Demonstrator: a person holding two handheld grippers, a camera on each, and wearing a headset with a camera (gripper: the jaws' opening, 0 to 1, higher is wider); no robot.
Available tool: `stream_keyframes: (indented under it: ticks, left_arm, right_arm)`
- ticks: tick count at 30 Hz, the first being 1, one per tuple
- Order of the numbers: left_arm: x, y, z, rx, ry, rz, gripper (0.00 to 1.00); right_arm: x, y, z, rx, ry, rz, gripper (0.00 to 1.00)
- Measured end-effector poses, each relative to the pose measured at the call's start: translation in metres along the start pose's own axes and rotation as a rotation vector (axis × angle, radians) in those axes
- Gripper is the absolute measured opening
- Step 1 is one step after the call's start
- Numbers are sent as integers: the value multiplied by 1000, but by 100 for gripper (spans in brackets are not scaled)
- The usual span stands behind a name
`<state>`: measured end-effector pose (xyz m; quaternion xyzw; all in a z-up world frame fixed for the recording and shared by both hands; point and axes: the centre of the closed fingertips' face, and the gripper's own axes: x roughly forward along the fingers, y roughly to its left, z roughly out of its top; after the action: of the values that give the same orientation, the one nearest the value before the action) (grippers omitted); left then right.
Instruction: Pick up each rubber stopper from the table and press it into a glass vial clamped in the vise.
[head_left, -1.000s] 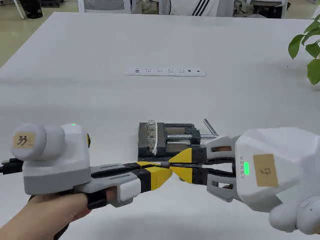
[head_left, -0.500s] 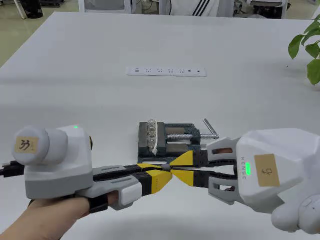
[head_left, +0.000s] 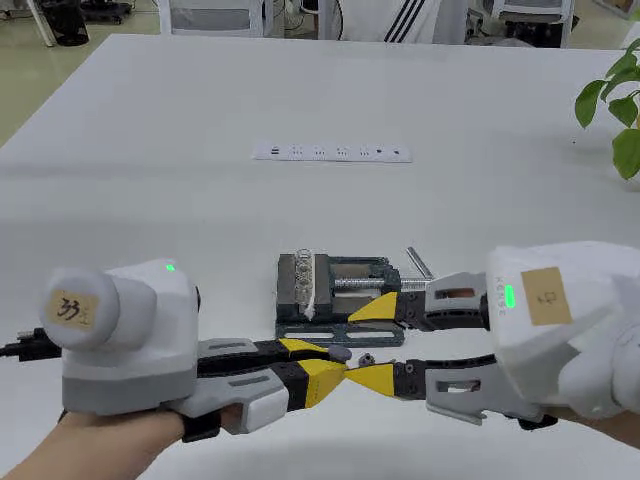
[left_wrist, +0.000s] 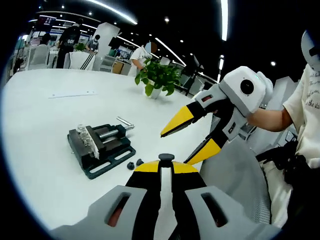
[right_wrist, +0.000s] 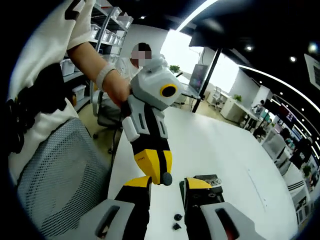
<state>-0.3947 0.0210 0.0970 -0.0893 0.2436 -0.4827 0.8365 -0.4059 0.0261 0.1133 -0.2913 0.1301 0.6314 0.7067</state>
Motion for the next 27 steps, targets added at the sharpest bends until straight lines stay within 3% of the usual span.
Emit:
stream_keyframes:
  ticks: [5, 10, 14, 27]
  left_arm:
    - [2, -6, -1, 150, 49, -21, 3]
    - [5, -10, -7, 263, 112, -26, 3]
    - [8, -14, -12, 352, 163, -47, 3]
    - [14, -21, -23, 434, 217, -84, 3]
  right_arm:
    - [-5, 4, -2, 95, 0, 75, 25]
    - [-8, 8, -9, 135, 22, 151, 24]
    - [-8, 8, -16, 121, 57, 169, 22]
    - [-2, 27, -29, 111, 121, 270, 16]
